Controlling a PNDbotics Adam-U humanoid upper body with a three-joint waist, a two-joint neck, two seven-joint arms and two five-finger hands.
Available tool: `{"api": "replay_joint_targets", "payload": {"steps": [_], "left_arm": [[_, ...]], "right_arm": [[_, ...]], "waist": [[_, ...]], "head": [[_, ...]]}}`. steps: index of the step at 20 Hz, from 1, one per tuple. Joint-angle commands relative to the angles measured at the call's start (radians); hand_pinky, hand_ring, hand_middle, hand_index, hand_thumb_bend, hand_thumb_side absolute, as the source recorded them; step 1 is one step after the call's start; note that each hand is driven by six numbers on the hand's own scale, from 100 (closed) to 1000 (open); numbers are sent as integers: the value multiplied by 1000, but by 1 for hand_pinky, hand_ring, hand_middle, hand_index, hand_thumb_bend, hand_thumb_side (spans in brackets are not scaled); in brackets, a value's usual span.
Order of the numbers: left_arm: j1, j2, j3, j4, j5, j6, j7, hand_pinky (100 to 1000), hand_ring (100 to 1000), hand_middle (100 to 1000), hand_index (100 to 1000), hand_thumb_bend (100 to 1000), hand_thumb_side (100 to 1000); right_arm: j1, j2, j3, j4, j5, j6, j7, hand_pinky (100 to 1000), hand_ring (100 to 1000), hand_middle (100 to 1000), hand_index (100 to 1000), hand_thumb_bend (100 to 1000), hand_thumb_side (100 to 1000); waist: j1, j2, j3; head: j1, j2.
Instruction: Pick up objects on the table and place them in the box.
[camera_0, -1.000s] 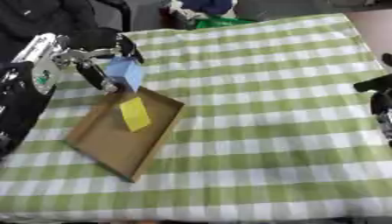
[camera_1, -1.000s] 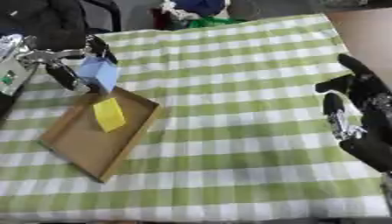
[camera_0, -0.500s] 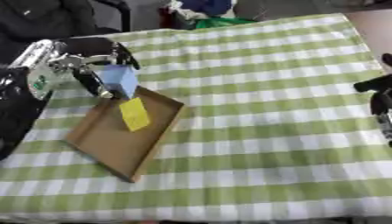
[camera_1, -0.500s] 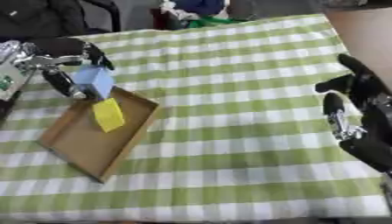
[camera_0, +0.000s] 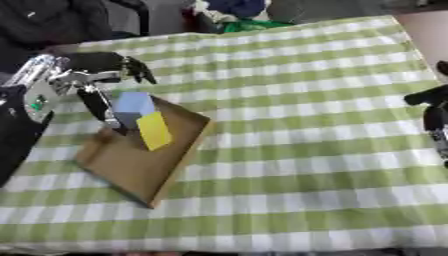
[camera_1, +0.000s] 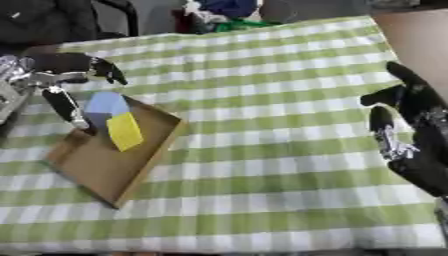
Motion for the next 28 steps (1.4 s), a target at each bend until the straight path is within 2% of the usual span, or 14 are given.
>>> {"api": "replay_joint_targets", "payload": {"steps": [1,2,6,8,9,10,11,12,15,20,24,28], "left_arm": [[2,40,65,-69,61,-114,-98,779,702,732,865,693,393],[11,35,82,-89,90,-100,-78,769,691,718,862,655,390],[46,9,145,-170,202,-48,-27,753,678,701,861,619,405],[67,-18,177,-214,242,-21,-11,743,671,691,861,574,431],[80,-44,198,-238,262,-5,4,733,663,679,856,503,458],[93,-71,220,-263,279,14,24,726,658,675,853,472,469],[108,-105,245,-288,298,40,54,711,647,660,845,385,483],[123,-134,265,-312,312,66,85,700,643,654,843,363,500],[177,-224,311,-377,361,144,187,676,630,634,840,345,506],[245,-349,345,-462,444,238,330,655,622,616,832,328,502],[268,-431,357,-526,466,281,363,652,623,616,833,320,507],[275,-473,360,-560,476,310,365,649,622,616,833,311,512]], "right_arm": [[-7,-10,-7,-10,3,-1,-4,883,753,618,1000,100,549],[-7,-10,-7,-11,4,-1,-4,883,753,618,1000,100,550],[-7,-9,-9,-12,4,-1,-8,883,753,618,1000,100,549],[-7,-8,-8,-13,4,0,-6,883,754,618,1000,100,551],[-8,-7,-10,-13,3,0,-8,883,754,618,1000,100,552],[-8,-5,-11,-13,3,0,-9,883,754,618,1000,100,548],[-9,-5,-11,-13,3,0,-10,883,754,618,1000,100,550],[-10,-5,-11,-14,3,0,-10,883,754,618,1000,100,551],[-13,-3,-10,-16,2,0,-9,883,754,618,1000,100,552],[-15,-1,-12,-16,1,2,-11,883,754,619,1000,100,553],[-22,0,-12,-18,-2,2,-12,883,754,619,1000,100,552],[-29,1,-11,-20,-4,2,-10,882,755,619,1000,100,551]], "waist": [[-9,-15,3],[-10,-14,3],[-15,-12,6],[-16,-11,12],[-17,-11,14],[-19,-10,15],[-20,-8,17],[-22,-7,19],[-27,-2,26],[-29,0,43],[-31,1,52],[-35,7,60]], "head": [[-4,-3],[-4,-3],[-6,-10],[-4,-9],[-4,-11],[-6,-14],[-7,-14],[-7,-14],[-6,-16],[-1,-15],[4,-17],[9,-19]]}}
